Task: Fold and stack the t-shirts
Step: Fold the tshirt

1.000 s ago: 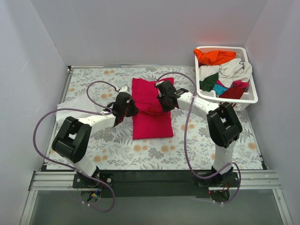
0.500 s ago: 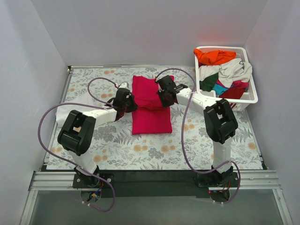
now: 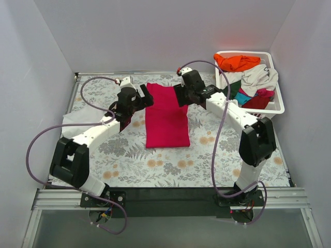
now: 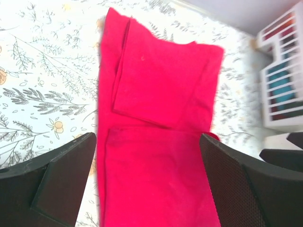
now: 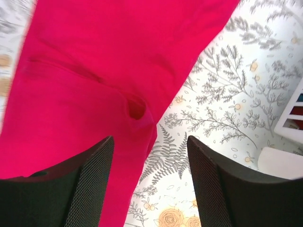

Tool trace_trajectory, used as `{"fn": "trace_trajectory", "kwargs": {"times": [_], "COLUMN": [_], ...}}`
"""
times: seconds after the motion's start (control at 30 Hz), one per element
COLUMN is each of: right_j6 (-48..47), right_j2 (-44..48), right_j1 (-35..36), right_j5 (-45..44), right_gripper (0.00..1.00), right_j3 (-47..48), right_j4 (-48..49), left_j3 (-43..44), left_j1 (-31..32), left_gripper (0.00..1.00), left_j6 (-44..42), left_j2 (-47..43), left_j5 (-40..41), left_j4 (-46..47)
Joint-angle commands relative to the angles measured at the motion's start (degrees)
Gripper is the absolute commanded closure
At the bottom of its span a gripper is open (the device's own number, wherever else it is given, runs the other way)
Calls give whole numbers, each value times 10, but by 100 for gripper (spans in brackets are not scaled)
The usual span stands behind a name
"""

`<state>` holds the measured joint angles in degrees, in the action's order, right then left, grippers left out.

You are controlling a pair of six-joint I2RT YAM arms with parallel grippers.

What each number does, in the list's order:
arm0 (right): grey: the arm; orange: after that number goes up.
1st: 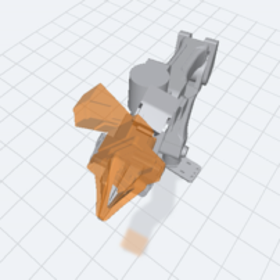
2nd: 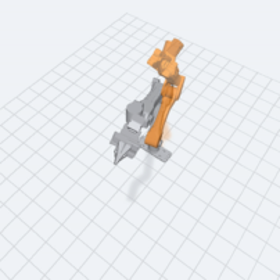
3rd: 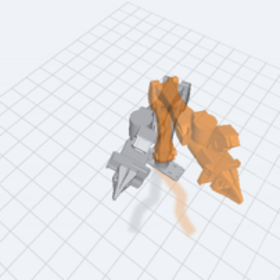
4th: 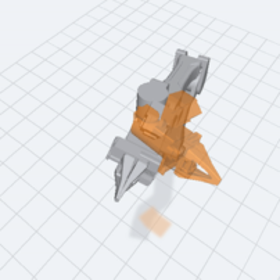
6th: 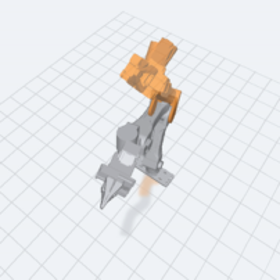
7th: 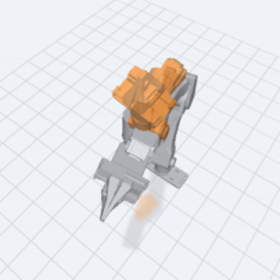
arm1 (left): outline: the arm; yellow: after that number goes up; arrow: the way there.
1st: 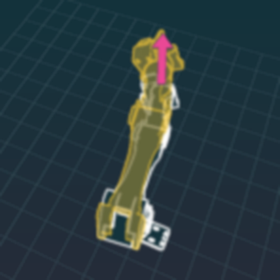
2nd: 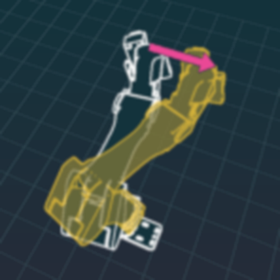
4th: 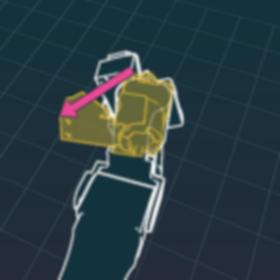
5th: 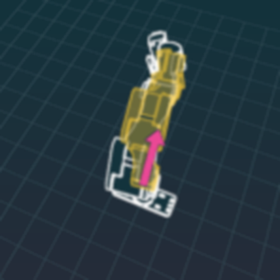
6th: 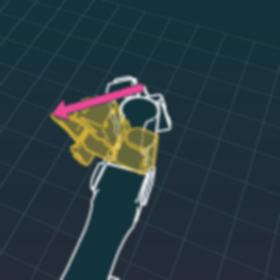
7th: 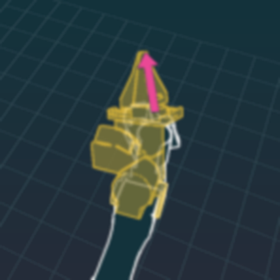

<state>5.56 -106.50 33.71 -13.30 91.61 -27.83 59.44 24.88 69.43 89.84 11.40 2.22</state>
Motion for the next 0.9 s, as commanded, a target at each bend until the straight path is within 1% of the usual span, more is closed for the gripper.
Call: {"fn": "trace_trajectory", "kwargs": {"times": [0.0,0.03,0.07,0.17,0.2,0.23,0.37,0.47,0.6,0.87], "right_j6": [4,8,12,19,21,22,23,23,23,23], "right_j2": [55,59,59,41,34,23,-5,-31,-63,-122], "right_j1": [1,1,1,1,1,1,-1,-1,-14,-49], "right_j5": [52,85,99,127,129,150,170,174,178,172], "right_gripper": [44,45,46,49,50,51,52,52,52,53], "right_j3": [-41,-55,-79,-95,-95,-96,-93,-79,-57,-11], "right_j4": [44,56,68,84,85,89,100,100,100,100], "left_j3": [-53,-64,-77,-123,-133,-135,-147,-154,-162,-185], "left_j1": [10,12,15,17,23,28,46,70,86,99], "left_gripper": [17,16,17,16,17,17,16,17,17,17], "left_j6": [10,18,23,47,54,55,66,73,77,89], "left_j2": [-55,-58,-60,-62,-58,-51,-30,-12,-3,11], "left_j5": [-6,-14,-24,-76,-81,-84,-97,-96,-90,-96], "left_j4": [11,23,30,74,79,83,99,107,110,123]}}
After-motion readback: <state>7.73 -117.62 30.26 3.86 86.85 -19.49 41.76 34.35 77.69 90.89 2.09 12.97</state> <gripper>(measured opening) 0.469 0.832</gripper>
